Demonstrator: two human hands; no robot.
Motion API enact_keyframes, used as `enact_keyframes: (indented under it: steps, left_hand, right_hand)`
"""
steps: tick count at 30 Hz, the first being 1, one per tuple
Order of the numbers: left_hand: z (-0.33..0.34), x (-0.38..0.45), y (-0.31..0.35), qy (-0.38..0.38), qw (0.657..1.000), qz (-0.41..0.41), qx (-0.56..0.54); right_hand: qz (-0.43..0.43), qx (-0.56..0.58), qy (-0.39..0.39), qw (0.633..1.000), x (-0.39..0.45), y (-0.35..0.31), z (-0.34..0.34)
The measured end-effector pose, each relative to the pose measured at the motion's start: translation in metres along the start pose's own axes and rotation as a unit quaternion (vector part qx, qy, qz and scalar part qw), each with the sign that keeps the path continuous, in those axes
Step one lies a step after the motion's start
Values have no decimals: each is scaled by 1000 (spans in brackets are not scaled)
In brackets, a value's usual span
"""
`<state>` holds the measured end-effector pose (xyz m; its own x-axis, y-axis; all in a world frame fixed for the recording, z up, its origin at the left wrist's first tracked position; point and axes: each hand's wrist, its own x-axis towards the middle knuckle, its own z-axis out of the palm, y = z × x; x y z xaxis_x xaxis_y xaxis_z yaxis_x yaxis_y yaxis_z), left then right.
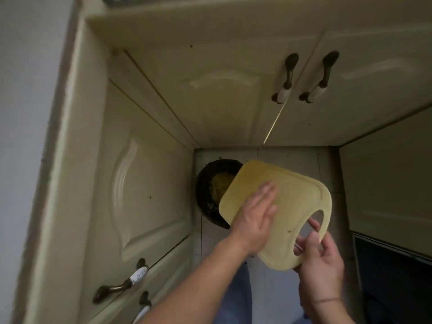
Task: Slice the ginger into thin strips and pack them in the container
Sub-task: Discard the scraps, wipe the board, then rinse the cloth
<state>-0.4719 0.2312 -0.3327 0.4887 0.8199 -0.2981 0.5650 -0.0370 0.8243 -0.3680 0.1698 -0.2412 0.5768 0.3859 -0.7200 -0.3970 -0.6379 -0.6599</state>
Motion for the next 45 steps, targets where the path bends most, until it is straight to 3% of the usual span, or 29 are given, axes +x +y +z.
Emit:
enact_keyframes:
  steps: [3, 10, 16, 19, 22, 24, 26, 28, 30, 32, 34, 39, 45]
  left_hand:
    - [24, -14, 14, -82, 993, 78, 15]
    - [13, -1, -17, -134, 987, 54, 67]
    - [-21, 13, -66, -114, 989, -51, 84]
    - [-34, 18, -96, -112, 974, -102, 166]
    - [-43, 28, -126, -40, 937, -243, 248]
    - [-47, 32, -128, 35, 931, -308, 191]
    - [-46, 30, -111, 99, 947, -288, 105]
    - [-40, 20, -76, 97, 973, -202, 52]
    - [-27, 4, -32, 33, 997, -69, 12]
    - [-8, -13, -1, -42, 997, 58, -5]
    - [10, -24, 8, -96, 988, 118, 5]
    - [17, -20, -15, -122, 984, 120, 43]
    - [-14, 3, -76, -194, 970, -57, 138]
  right_hand:
    - [-4, 6, 1, 1000, 6, 0, 7]
    - [2, 21, -5, 1000, 5, 4, -1]
    - [-42, 28, -33, 998, -4, -10, -20]
    - [-61, 39, -35, 997, -10, -17, -29]
    - [-74, 12, -8, 997, -10, -21, -33]
    - [-73, -11, 4, 997, -6, -19, -30]
    - [-68, -14, -5, 998, -1, -16, -21]
    - [-62, -21, -29, 997, 5, -9, -7]
    - [-52, -19, -42, 998, 12, 0, 6]
    - [-40, -7, -47, 998, 21, 6, 15]
    - [-27, 9, -50, 998, 25, 8, 18]
    - [-31, 19, -50, 998, 21, 5, 8]
    - [-43, 17, -82, 996, 3, -11, -12]
